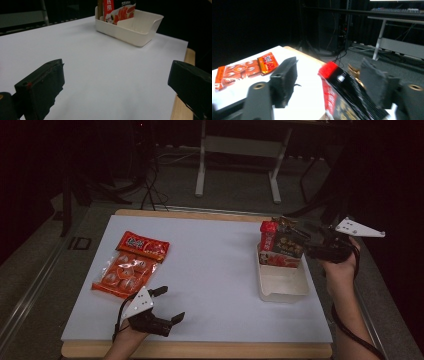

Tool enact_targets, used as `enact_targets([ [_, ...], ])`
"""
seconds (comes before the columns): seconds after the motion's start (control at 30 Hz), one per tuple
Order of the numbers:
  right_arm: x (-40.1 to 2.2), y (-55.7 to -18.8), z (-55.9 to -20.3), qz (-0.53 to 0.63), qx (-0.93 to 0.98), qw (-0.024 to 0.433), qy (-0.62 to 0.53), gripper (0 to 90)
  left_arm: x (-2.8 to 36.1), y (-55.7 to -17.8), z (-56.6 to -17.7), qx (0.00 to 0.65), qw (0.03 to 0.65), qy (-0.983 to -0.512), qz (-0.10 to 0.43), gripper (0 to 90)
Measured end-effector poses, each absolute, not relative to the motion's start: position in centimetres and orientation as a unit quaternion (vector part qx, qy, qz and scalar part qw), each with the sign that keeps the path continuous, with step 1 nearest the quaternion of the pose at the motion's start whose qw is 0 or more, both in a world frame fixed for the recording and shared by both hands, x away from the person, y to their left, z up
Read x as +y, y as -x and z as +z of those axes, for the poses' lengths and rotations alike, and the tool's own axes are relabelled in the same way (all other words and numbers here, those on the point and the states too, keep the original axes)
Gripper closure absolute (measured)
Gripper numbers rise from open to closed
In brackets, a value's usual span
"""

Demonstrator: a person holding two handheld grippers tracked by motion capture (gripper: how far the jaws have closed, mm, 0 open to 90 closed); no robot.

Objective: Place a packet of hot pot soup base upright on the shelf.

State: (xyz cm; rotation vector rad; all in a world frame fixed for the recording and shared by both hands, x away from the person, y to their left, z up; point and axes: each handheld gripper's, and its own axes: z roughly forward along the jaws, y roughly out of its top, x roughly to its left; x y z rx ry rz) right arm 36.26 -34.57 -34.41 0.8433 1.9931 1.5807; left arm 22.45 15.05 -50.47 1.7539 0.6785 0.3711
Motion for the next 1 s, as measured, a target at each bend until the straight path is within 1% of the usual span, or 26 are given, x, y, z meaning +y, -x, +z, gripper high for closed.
enact_targets([
  [0.07,-33.8,-36.0,-34.1,0.581,0.721,0.227,-0.302,14.9,15.2,-22.5,-50.3,0.299,0.578,-0.746,0.143,1.4],
  [0.1,-33.4,-35.8,-34.0,0.584,0.721,0.226,-0.296,12.5,15.4,-22.4,-50.1,0.308,0.575,-0.743,0.147,1.4],
  [0.2,-32.6,-35.5,-34.0,0.593,0.719,0.221,-0.288,11.0,15.6,-22.3,-49.9,0.32,0.57,-0.744,0.138,1.4],
  [0.27,-31.8,-35.2,-34.1,0.597,0.719,0.217,-0.283,11.0,15.8,-22.3,-49.4,0.326,0.557,-0.752,0.137,1.4],
  [0.33,-31.1,-34.8,-34.5,0.601,0.72,0.209,-0.276,11.3,16.1,-22.3,-49.1,0.325,0.56,-0.75,0.135,1.4],
  [0.37,-30.5,-34.3,-34.9,0.601,0.726,0.206,-0.263,13.7,16.6,-22.3,-48.7,0.323,0.564,-0.748,0.133,2.6],
  [0.47,-29.9,-33.6,-35.5,0.61,0.729,0.192,-0.244,14.4,17.4,-22.4,-48.2,0.327,0.566,-0.744,0.137,4.9],
  [0.57,-29.5,-33.0,-35.9,0.609,0.731,0.193,-0.239,16.2,18.4,-22.6,-47.8,0.332,0.566,-0.741,0.141,6.2],
  [0.63,-29.1,-32.1,-36.3,0.611,0.734,0.187,-0.23,16.6,19.4,-22.7,-47.6,0.338,0.572,-0.734,0.141,13.9],
  [0.7,-29.0,-31.8,-36.4,0.613,0.734,0.183,-0.228,16.7,19.8,-22.8,-47.6,0.341,0.571,-0.733,0.142,16.0],
  [0.73,-28.9,-31.6,-36.5,0.612,0.736,0.178,-0.227,16.7,20.8,-23.0,-47.5,0.356,0.564,-0.73,0.151,16.0],
  [0.77,-28.6,-31.0,-36.8,0.606,0.744,0.175,-0.221,16.4,21.2,-23.1,-47.5,0.363,0.563,-0.727,0.153,24.5],
  [0.9,-28.2,-29.9,-37.3,0.613,0.744,0.16,-0.215,15.8,23.0,-23.6,-47.5,0.38,0.553,-0.722,0.171,43.1],
  [0.93,-28.2,-29.6,-37.5,0.615,0.743,0.157,-0.214,15.8,23.4,-23.7,-47.5,0.382,0.551,-0.722,0.169,48.9],
  [1.0,-28.0,-29.2,-37.9,0.616,0.743,0.15,-0.215,15.7,24.1,-23.9,-47.5,0.395,0.537,-0.721,0.188,53.5],
])
